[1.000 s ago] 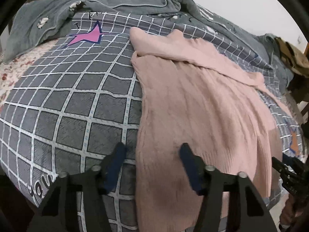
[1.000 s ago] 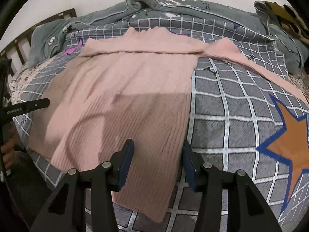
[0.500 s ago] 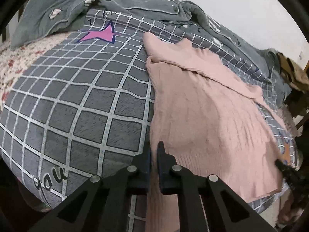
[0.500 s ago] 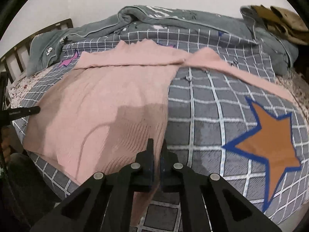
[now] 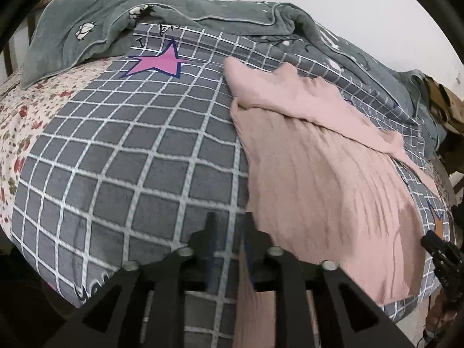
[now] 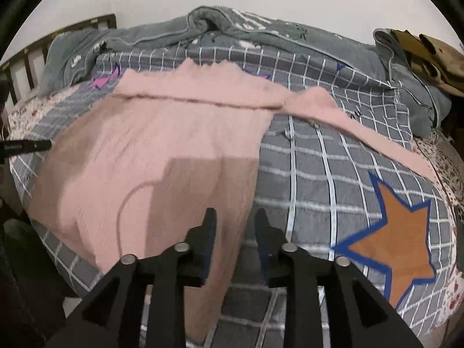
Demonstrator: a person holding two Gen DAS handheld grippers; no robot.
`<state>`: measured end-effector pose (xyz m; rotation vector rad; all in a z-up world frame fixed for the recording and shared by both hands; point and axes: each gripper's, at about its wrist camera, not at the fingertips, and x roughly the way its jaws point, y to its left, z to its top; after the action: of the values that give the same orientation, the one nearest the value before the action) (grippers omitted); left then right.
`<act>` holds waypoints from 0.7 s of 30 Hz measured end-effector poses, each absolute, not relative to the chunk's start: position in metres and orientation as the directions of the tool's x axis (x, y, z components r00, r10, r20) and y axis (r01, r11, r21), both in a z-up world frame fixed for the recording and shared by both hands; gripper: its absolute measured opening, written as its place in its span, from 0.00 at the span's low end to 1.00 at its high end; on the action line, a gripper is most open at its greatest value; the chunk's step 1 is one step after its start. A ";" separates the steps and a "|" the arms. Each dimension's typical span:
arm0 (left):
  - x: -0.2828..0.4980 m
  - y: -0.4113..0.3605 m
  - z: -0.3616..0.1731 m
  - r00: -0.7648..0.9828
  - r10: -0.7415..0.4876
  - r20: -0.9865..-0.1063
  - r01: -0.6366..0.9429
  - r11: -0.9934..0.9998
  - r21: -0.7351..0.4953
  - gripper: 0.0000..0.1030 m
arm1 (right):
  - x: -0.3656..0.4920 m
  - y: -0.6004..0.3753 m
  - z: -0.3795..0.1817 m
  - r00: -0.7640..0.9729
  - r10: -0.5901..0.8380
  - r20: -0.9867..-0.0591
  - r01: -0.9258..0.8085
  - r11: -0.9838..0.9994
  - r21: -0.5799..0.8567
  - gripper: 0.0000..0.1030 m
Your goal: Fold small clothes
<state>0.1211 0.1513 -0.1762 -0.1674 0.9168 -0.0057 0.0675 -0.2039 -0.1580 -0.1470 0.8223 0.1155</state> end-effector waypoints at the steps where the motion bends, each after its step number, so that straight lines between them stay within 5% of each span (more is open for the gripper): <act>1: 0.125 0.152 -0.174 0.613 -0.068 -0.787 -0.069 0.988 -0.139 0.27 | 0.071 -0.203 -0.155 0.681 0.048 -0.731 -0.162 0.983 -0.086 0.29; 8: 0.167 0.147 -0.155 0.663 -0.034 -0.748 -0.062 0.993 -0.100 0.59 | 0.113 -0.198 -0.136 0.717 0.082 -0.692 -0.173 0.983 -0.062 0.31; 21: 0.286 0.127 -0.149 0.696 -0.017 -0.718 -0.039 0.997 -0.062 0.58 | 0.200 -0.194 -0.130 0.738 0.086 -0.669 -0.151 0.988 -0.040 0.42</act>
<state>0.2864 0.1268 -0.1490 -0.0744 0.8009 0.0122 0.2002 -0.1935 -0.1305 -0.0939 0.7291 0.1304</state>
